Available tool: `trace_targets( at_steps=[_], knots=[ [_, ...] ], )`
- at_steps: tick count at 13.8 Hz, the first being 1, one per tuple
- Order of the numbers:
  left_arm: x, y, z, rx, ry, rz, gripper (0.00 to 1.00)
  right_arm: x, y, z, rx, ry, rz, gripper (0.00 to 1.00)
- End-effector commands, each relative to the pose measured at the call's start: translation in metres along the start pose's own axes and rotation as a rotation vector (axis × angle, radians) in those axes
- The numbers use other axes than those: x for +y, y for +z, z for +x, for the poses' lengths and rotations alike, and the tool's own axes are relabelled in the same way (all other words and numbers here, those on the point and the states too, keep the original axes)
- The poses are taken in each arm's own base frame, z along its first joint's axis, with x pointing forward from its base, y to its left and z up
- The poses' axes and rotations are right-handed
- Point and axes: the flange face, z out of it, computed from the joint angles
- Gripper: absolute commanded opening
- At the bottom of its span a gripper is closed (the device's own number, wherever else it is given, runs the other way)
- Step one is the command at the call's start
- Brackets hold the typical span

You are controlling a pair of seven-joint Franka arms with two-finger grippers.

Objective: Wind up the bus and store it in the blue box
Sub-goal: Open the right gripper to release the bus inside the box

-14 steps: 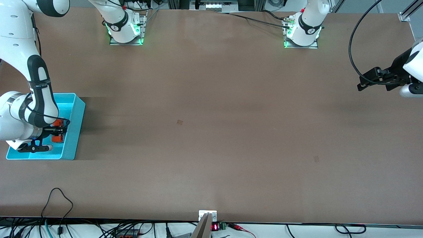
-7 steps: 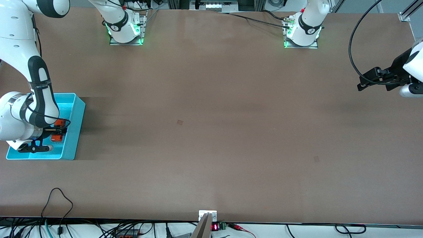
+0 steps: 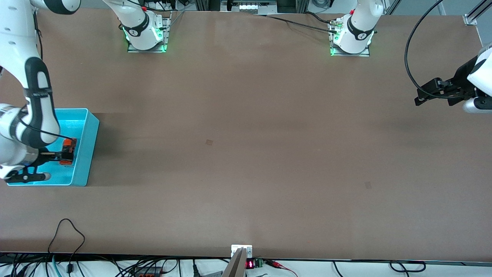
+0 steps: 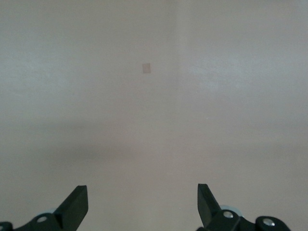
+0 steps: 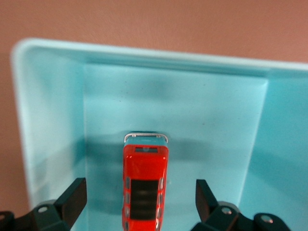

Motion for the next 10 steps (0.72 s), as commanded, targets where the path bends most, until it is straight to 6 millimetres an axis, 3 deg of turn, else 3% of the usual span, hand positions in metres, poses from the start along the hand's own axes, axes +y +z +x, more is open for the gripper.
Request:
trace_targets(
  at_steps=[1,2,6,8,10],
  knots=[
    [0.001,-0.005,-0.004,0.011,0.023,-0.003,1.0,-0.01,-0.071,-0.006,-0.035,-0.028,0.037,1.0],
    [0.001,-0.005,-0.004,0.011,0.023,-0.003,1.0,-0.023,-0.104,-0.004,-0.041,-0.047,0.038,1.0],
    [0.001,-0.005,-0.004,0.011,0.023,-0.003,1.0,-0.087,-0.199,-0.012,-0.129,-0.126,0.052,1.0],
    [0.001,-0.005,-0.004,0.011,0.023,-0.003,1.0,-0.11,-0.228,-0.02,-0.152,-0.164,0.061,1.0],
    [0.001,-0.005,-0.004,0.01,0.023,-0.003,1.0,-0.118,-0.265,-0.039,-0.102,-0.174,0.144,1.0]
  ],
)
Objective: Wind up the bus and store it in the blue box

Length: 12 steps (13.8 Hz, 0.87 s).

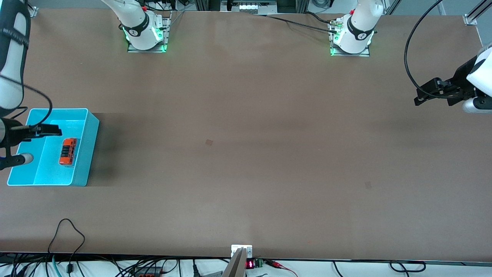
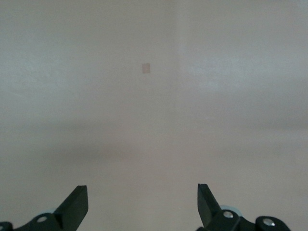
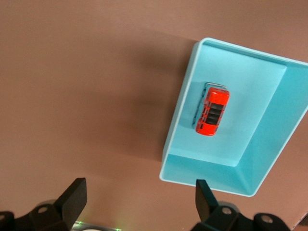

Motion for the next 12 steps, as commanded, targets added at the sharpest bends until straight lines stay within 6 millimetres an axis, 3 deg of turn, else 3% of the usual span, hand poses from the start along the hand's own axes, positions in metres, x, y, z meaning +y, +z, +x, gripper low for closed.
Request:
trace_targets(
  at_steps=[1,6,7,12],
  knots=[
    [0.001,-0.005,-0.004,0.01,0.023,-0.003,1.0,-0.007,-0.034,-0.024,0.047,-0.021,0.084,1.0],
    [0.0,-0.005,-0.004,0.01,0.021,-0.005,1.0,-0.017,-0.04,-0.044,-0.013,-0.031,0.099,1.0],
    [0.0,-0.005,-0.004,0.008,0.021,-0.005,1.0,-0.018,-0.031,-0.046,-0.028,-0.021,0.087,1.0],
    [-0.003,-0.005,-0.004,0.007,0.015,-0.006,1.0,-0.051,-0.004,-0.102,0.073,0.039,0.009,1.0]
  ],
)
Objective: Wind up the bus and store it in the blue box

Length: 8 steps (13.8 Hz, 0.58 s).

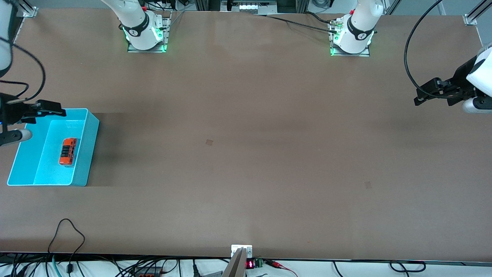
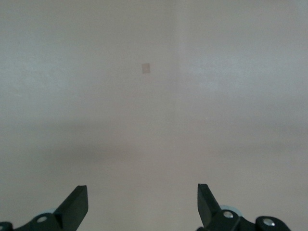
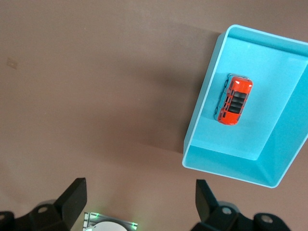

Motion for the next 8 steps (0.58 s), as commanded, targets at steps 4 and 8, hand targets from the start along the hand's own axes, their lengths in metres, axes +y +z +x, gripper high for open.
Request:
trace_targets(
  at_steps=[4,8],
  knots=[
    [-0.007,-0.005,-0.005,0.008,0.007,-0.005,1.0,-0.057,0.012,-0.049,0.013,0.219,-0.038,1.0],
    [-0.007,-0.006,-0.006,0.009,0.004,-0.005,1.0,-0.047,-0.004,-0.028,0.073,0.228,-0.038,1.0]
  ],
)
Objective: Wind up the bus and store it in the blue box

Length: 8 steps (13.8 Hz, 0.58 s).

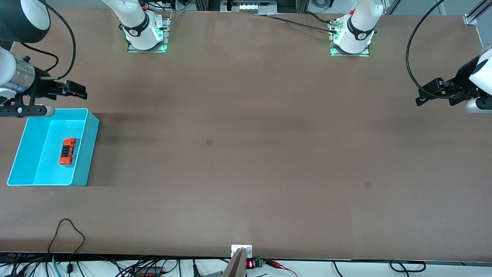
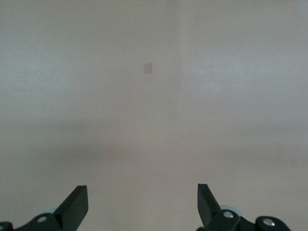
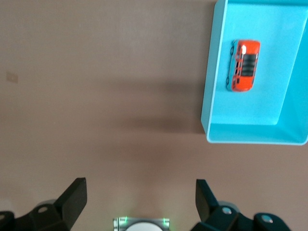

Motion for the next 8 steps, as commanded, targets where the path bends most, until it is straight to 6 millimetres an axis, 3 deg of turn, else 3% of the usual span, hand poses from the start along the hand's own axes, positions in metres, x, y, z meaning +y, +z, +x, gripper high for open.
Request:
trace_targets(
  at_steps=[1,4,8],
  knots=[
    [-0.003,-0.007,-0.007,0.012,0.015,-0.005,1.0,0.016,-0.013,0.017,0.06,0.031,-0.006,1.0],
    [-0.003,-0.009,-0.007,0.015,0.013,-0.005,1.0,0.045,-0.019,0.022,0.126,0.075,-0.001,1.0],
    [-0.004,-0.01,-0.009,0.015,0.013,-0.004,1.0,0.045,-0.025,0.019,0.138,0.068,-0.006,1.0]
  ],
)
